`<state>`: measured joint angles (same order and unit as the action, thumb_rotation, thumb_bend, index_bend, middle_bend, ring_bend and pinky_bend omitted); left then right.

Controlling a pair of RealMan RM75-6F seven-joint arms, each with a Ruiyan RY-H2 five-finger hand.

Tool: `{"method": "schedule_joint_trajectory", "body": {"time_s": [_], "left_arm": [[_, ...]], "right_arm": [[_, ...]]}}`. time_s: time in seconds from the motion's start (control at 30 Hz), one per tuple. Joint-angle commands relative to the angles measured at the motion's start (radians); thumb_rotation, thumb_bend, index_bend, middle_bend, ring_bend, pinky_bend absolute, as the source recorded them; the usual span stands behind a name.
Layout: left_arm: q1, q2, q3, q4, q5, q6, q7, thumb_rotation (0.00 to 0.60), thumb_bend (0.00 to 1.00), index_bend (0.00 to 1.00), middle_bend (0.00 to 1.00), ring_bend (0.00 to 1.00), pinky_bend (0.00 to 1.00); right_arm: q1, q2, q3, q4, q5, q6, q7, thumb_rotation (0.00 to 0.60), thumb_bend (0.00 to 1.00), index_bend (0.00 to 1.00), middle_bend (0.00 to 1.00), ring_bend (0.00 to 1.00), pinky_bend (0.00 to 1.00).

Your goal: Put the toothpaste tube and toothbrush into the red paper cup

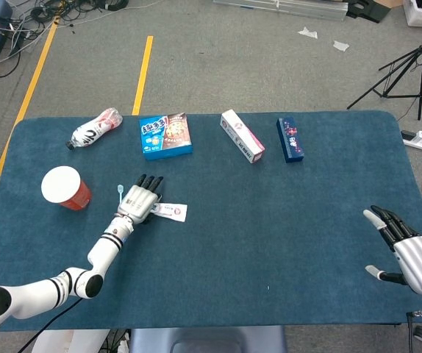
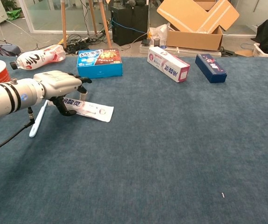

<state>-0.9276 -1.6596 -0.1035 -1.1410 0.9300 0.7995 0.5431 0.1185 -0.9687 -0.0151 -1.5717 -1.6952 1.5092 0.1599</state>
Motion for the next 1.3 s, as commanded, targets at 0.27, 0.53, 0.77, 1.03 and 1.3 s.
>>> {"method": "schedule_joint_trajectory", "body": {"time_s": [0.27, 0.53, 0.77, 1.03, 1.3], "left_arm": [[0.015, 0.008, -0.025, -0.02, -0.009, 0.022, -0.019, 0.6, 0.35, 0.81, 0.0, 0.0, 0.0], [0.029, 0.021, -0.045, -0.047, -0.021, 0.043, -0.033, 0.6, 0.35, 0.84, 0.0, 0.0, 0.0], [0.037, 0.039, -0.053, -0.074, -0.019, 0.062, -0.032, 0.6, 0.35, 0.86, 0.0, 0.0, 0.0], [0.041, 0.062, -0.06, -0.113, -0.02, 0.081, -0.019, 0.6, 0.35, 0.88, 0.0, 0.0, 0.0], [0.043, 0.082, -0.066, -0.15, -0.018, 0.1, -0.007, 0.6, 0.35, 0.9, 0.0, 0.0, 0.0]], "right_arm": [[0.001, 0.0, 0.0, -0.004, 0.0, -0.002, -0.004, 0.6, 0.0, 0.07, 0.09, 0.11, 0.44], [0.003, -0.003, 0.001, -0.005, -0.001, -0.003, -0.01, 0.6, 0.0, 0.07, 0.09, 0.11, 0.44], [0.006, -0.006, 0.0, -0.009, -0.002, -0.008, -0.016, 0.6, 0.0, 0.07, 0.09, 0.11, 0.44], [0.007, -0.006, 0.0, -0.014, -0.003, -0.008, -0.022, 0.6, 0.0, 0.07, 0.09, 0.11, 0.44], [0.009, -0.007, 0.0, -0.017, -0.006, -0.009, -0.026, 0.6, 0.0, 0.07, 0.09, 0.11, 0.44]]}}
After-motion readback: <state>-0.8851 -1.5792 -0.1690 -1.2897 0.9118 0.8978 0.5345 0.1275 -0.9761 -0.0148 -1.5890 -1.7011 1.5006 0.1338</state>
